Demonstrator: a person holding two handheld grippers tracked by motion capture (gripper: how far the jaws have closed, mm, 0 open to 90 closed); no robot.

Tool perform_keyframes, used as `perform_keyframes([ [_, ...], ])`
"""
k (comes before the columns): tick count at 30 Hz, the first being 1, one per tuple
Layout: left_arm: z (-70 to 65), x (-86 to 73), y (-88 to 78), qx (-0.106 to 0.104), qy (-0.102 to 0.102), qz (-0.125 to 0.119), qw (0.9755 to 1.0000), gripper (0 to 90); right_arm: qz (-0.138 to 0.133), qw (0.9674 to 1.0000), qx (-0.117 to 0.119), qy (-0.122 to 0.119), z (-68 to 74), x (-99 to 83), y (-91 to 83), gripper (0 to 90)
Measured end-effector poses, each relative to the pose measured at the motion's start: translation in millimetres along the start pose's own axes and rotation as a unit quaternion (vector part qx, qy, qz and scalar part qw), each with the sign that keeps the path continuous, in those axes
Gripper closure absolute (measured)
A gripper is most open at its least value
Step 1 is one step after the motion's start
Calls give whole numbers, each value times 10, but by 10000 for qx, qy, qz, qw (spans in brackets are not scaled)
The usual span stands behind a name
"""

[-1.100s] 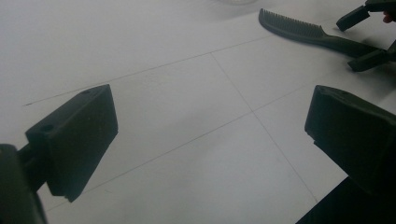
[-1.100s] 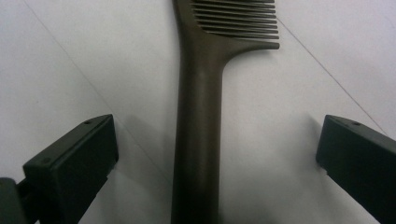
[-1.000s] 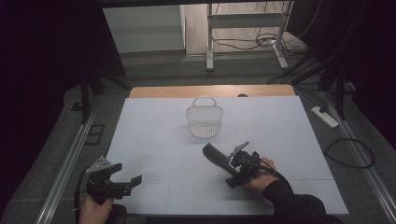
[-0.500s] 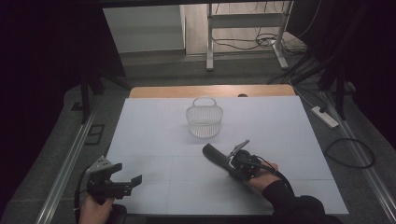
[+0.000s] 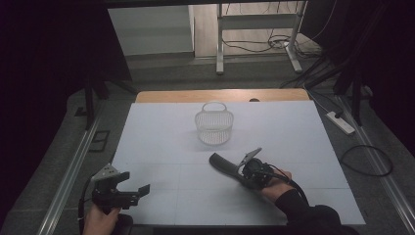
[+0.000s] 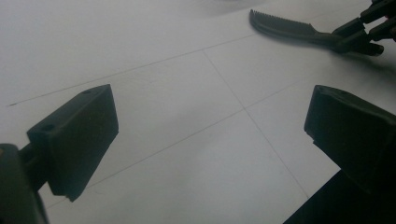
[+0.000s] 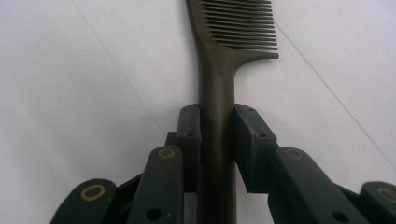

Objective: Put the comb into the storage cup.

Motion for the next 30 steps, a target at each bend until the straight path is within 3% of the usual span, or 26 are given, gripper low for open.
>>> perform_keyframes([
  [10, -68, 46, 59, -307, 213, -30, 9993, 13, -402, 9991, -90, -50, 10, 9, -151, 721],
  [14, -85, 82, 87, -460, 192, -26, 9988, 16, -493, 9986, -147, -89, 15, -2, -195, 721],
  [23, -136, 216, 134, -440, 520, -106, 9976, 12, -717, 9968, -320, -157, 27, -21, -317, 721],
  [30, -186, 363, 195, -714, 474, -63, 9963, 16, -872, 9952, -396, -226, 44, -14, -382, 721],
])
Point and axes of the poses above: each handheld gripper's, and its own axes: y roughly forward along the jaws, x roughly out of its top, z roughly to its left, the point moved 5 cm from there along y, roughly forward along the jaws, and after that the axes turned 11 degrees about -y, right-handed, at the moved point
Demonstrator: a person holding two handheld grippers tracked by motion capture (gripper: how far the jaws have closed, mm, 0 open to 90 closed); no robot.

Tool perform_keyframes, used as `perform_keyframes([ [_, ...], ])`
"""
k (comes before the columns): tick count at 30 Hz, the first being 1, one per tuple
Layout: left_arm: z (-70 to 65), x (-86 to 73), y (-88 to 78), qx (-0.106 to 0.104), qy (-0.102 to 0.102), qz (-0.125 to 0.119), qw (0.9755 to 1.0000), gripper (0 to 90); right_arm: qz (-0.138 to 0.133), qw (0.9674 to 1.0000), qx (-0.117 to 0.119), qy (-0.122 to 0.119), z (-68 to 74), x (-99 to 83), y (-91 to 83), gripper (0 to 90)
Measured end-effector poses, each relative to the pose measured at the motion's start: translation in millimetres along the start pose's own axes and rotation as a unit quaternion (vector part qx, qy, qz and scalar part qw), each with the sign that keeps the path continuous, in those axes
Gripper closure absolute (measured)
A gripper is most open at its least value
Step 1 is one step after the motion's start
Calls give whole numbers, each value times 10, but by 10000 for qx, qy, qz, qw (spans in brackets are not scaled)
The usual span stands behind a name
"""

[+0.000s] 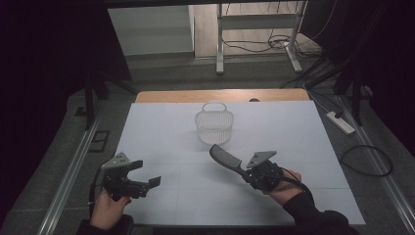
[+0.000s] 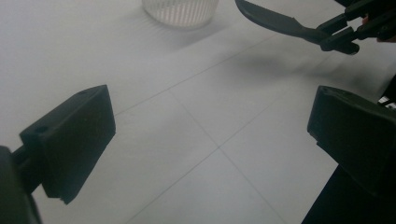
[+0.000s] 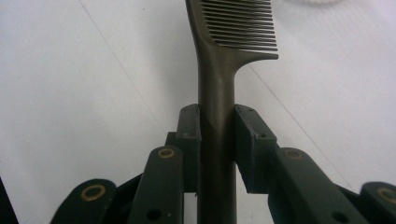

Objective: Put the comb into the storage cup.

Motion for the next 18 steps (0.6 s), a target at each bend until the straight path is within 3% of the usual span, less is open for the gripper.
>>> perform_keyframes([
  [6, -47, 146, 93, -280, -167, -48, 9995, 0, -131, 9999, -35, -49, -7, 1, -61, 721],
  [18, -250, 485, 355, -402, 62, -27, 9992, 0, -506, 9983, -256, -157, -67, 11, -194, 721],
])
Point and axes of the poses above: each handheld gripper's, and its own axes: y roughly forward along the jaws, x roughly out of its top, z roughly to its left, the point moved 5 cm from there along y, roughly forward along the jaws, and after that the axes turned 11 degrees about -y, right-handed, at the moved point
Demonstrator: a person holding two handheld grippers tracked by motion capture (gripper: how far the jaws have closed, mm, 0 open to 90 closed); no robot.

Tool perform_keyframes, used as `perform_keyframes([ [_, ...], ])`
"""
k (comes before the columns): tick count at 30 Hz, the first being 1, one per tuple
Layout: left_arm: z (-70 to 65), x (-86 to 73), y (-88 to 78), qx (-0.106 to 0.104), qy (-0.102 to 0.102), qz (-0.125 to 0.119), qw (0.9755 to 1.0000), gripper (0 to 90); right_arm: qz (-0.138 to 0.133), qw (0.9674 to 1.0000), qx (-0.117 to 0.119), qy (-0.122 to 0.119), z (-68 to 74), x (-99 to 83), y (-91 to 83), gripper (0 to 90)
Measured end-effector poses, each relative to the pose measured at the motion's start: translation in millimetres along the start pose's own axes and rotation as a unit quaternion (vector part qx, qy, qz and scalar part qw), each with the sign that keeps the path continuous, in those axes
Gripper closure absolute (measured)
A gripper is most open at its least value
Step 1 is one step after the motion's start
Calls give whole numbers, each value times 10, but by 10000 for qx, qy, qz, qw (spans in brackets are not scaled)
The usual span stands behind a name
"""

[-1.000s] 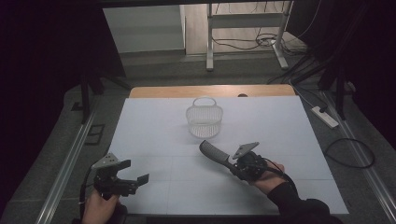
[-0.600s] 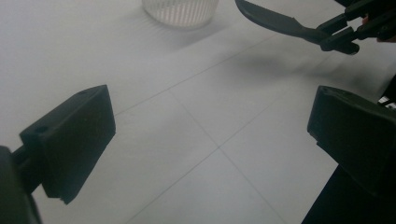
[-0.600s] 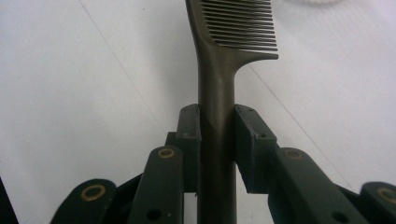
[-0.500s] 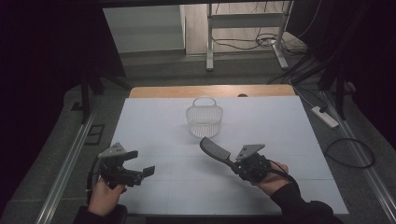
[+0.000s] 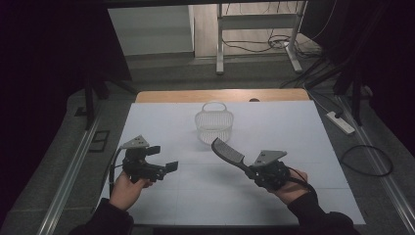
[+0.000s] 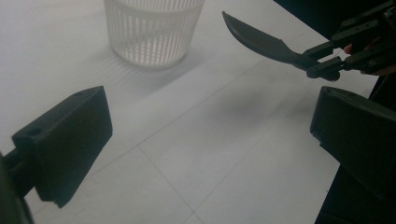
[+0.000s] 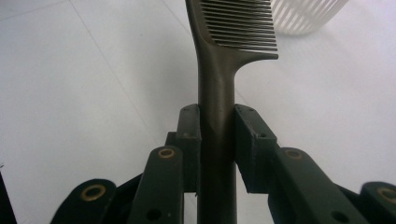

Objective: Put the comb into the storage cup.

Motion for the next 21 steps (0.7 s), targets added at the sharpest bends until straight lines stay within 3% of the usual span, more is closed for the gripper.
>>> perform_keyframes([
  [16, -111, 344, 297, -300, -24, -119, 9995, 0, -427, 9983, -313, -238, -39, 55, -95, 721],
  [21, -190, 411, 401, -394, 60, -62, 9992, 0, -489, 9978, -388, -234, -50, 67, -106, 721],
])
Point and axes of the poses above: each handheld gripper's, and its own axes: y roughly forward along the jaws, x roughly out of its top, z roughly to its left, the point moved 5 cm from there along y, roughly forward along the jaws, and after that the axes turned 11 degrees about -y, right-handed, at the moved point
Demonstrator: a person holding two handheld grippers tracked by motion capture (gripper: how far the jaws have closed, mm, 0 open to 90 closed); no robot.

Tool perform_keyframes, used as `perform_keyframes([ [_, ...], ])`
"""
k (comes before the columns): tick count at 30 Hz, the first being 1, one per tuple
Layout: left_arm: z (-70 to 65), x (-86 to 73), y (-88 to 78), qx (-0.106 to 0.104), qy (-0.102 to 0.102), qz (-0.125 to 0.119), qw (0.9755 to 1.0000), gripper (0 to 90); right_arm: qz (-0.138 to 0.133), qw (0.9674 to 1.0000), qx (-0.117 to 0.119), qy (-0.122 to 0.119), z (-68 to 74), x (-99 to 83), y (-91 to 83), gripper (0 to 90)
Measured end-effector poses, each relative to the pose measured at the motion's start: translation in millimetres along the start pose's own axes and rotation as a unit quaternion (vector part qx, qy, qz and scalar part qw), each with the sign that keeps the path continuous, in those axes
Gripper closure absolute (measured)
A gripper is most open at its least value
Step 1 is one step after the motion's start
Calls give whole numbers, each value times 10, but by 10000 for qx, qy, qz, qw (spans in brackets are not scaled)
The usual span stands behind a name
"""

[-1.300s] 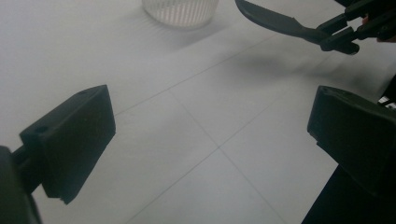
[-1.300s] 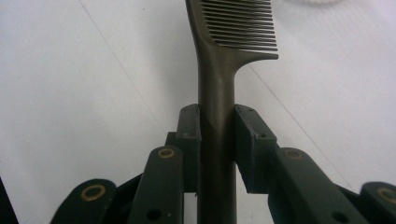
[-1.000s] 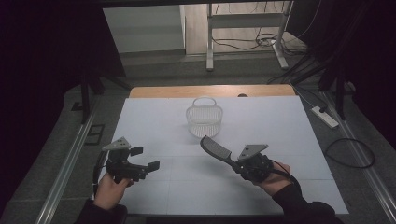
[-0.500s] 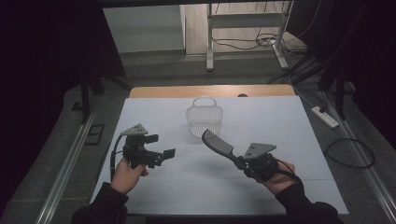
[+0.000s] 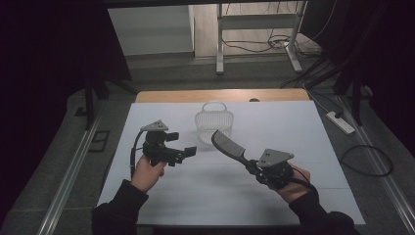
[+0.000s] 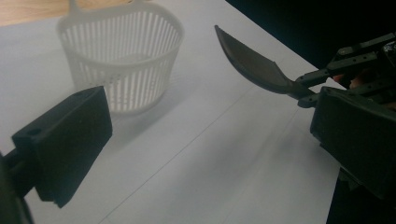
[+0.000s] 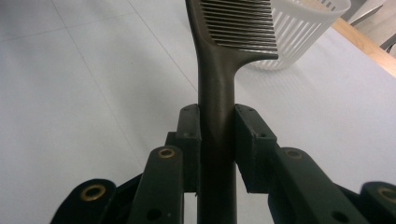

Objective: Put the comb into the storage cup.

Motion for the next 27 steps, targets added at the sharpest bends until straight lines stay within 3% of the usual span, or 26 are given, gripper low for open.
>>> perform_keyframes([
  [11, -146, 97, 173, -296, -27, 40, 9996, 0, -210, 9995, -221, -129, -58, 24, -26, 721],
  [19, -169, 83, 203, -491, -227, 24, 9985, 0, -320, 9990, -213, -241, -30, 47, -28, 721],
  [27, -166, 35, 257, -587, -262, 141, 9978, 0, -447, 9981, -183, -371, 18, 87, -30, 721],
])
Point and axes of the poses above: each handheld gripper's, and its own axes: y roughly forward along the jaws, x roughly out of its top, z roughly to its left, the point moved 5 cm from there along y, roughly forward along the jaws, and after that the axes turned 11 degrees about -y, right-handed, at the moved point
